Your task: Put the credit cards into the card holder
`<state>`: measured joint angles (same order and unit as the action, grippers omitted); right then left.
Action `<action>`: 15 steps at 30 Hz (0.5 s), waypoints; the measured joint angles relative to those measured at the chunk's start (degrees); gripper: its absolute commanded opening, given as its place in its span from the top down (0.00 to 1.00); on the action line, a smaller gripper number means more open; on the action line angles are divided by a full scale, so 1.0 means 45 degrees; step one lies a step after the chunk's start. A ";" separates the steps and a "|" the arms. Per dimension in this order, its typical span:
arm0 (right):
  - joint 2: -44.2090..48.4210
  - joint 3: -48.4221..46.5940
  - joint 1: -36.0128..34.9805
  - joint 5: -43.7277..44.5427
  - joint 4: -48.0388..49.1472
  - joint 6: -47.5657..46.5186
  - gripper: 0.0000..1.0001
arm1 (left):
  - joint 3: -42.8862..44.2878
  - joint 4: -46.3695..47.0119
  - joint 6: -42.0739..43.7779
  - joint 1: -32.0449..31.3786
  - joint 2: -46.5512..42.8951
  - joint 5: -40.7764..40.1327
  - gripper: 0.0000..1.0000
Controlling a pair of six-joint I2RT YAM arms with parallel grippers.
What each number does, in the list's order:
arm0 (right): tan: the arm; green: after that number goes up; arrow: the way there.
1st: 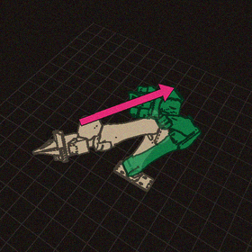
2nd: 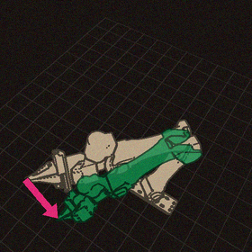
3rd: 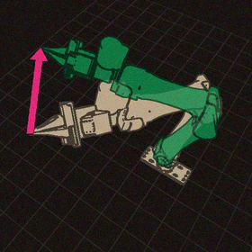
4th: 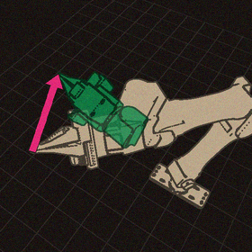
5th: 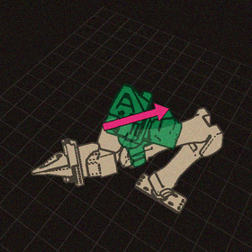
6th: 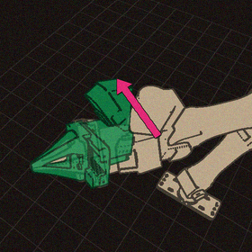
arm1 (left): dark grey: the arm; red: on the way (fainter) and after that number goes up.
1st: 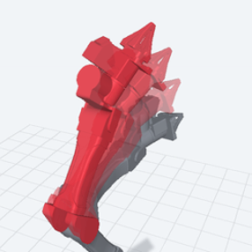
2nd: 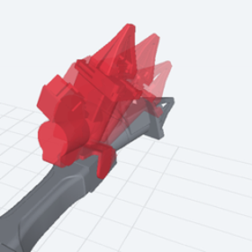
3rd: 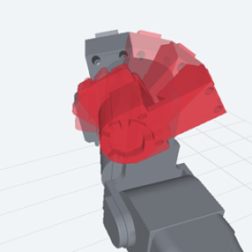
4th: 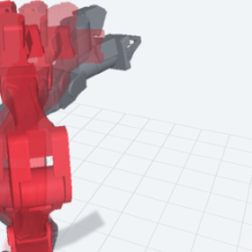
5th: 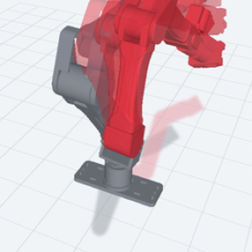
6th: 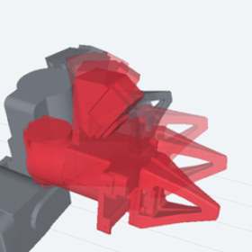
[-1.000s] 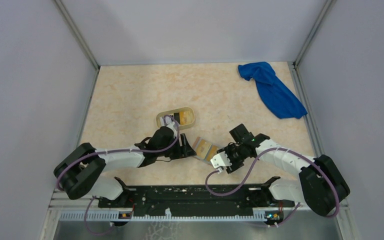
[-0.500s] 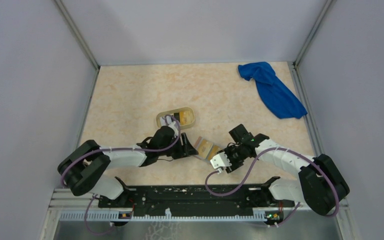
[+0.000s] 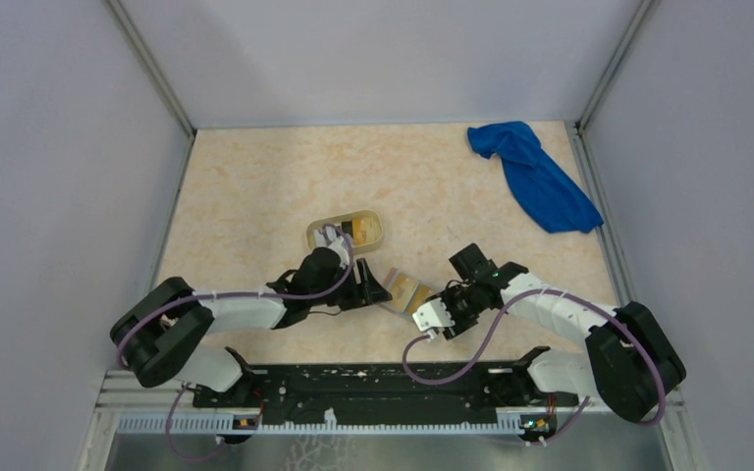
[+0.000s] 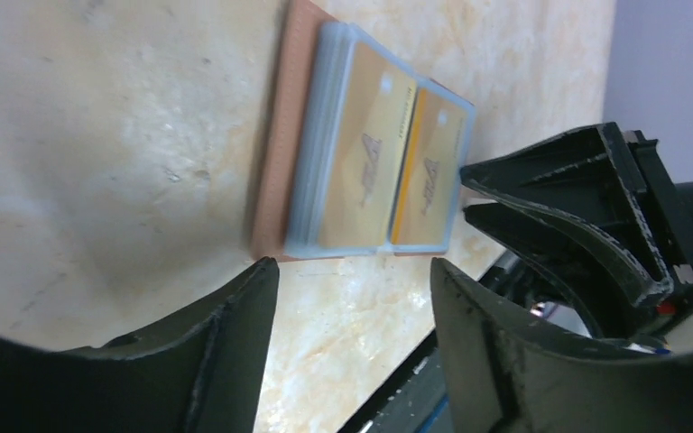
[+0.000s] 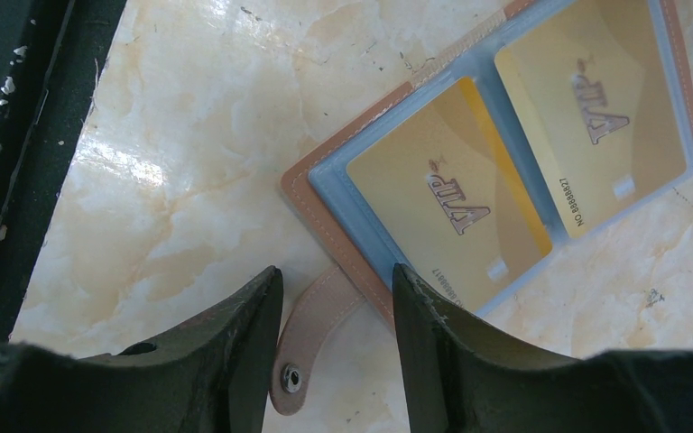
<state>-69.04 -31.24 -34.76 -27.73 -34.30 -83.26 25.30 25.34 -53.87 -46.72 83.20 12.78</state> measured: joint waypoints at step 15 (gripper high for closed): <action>-0.0010 -0.0005 0.0000 0.0000 -0.0010 0.0005 0.52 | 0.2492 -0.4022 0.2239 0.0000 0.0418 -0.1603 0.28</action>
<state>-69.08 -31.27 -34.76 -27.73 -34.35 -83.24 36.51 7.25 -43.79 -46.72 85.08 5.56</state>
